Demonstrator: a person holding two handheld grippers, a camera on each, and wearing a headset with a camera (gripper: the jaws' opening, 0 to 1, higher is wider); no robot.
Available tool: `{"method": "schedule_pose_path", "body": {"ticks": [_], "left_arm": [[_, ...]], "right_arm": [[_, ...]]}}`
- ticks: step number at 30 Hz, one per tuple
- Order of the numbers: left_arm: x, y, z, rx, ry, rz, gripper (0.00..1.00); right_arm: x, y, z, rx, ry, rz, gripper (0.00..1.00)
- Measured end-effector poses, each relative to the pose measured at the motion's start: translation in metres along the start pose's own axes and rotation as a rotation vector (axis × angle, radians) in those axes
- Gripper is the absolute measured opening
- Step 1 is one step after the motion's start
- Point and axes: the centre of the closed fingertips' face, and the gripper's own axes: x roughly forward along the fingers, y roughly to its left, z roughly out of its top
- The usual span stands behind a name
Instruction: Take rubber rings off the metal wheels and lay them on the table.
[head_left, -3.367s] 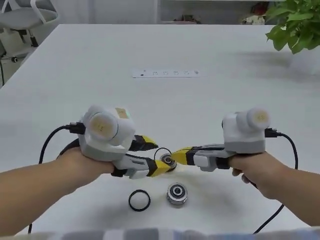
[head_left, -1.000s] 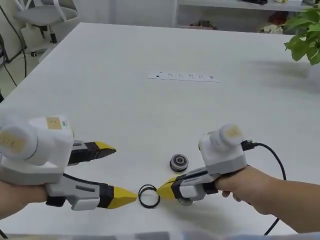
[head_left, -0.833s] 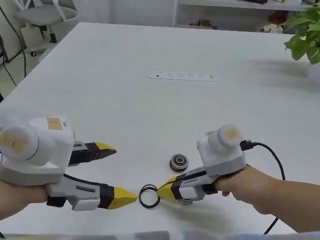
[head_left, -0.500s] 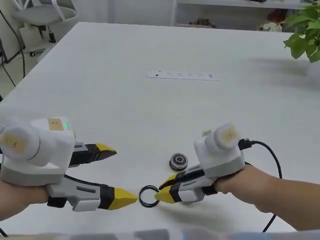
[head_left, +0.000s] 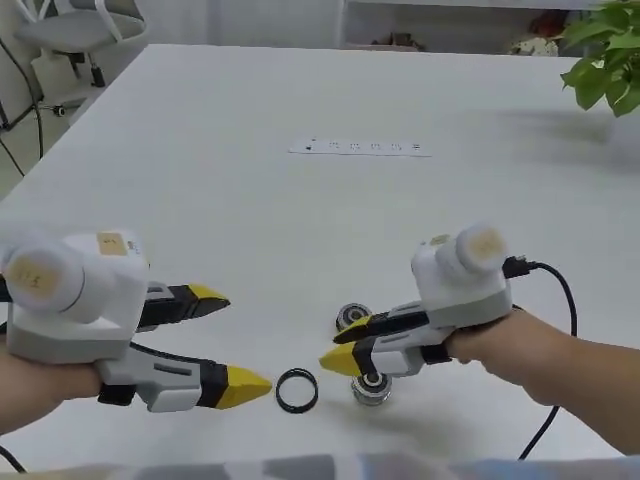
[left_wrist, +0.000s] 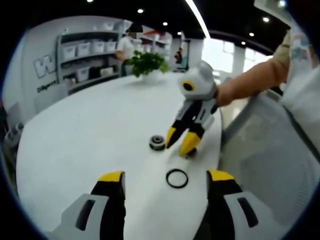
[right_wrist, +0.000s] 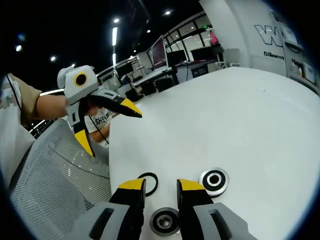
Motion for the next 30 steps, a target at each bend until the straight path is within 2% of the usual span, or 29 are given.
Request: {"method": "schedule_pose_path", "body": {"ticks": [6, 12, 14, 21, 30], "left_arm": [[0.006, 0.013, 0.004, -0.017, 0.002, 0.013, 0.66], [0.016, 0.018, 0.013, -0.009, 0.001, 0.009, 0.65], [0.021, 0.019, 0.017, 0.001, 0.004, 0.006, 0.65], [0.039, 0.024, 0.021, -0.008, 0.012, -0.008, 0.64], [0.063, 0.024, 0.02, -0.004, 0.03, -0.025, 0.61]], "right_arm": [[-0.017, -0.019, 0.009, 0.01, -0.057, -0.067, 0.24], [-0.028, -0.031, 0.01, 0.019, -0.074, -0.105, 0.27], [-0.032, -0.04, 0.01, 0.009, -0.084, -0.134, 0.28], [-0.038, -0.056, 0.004, -0.006, -0.081, -0.179, 0.29], [-0.032, -0.062, -0.011, -0.058, -0.036, -0.195, 0.29]]}}
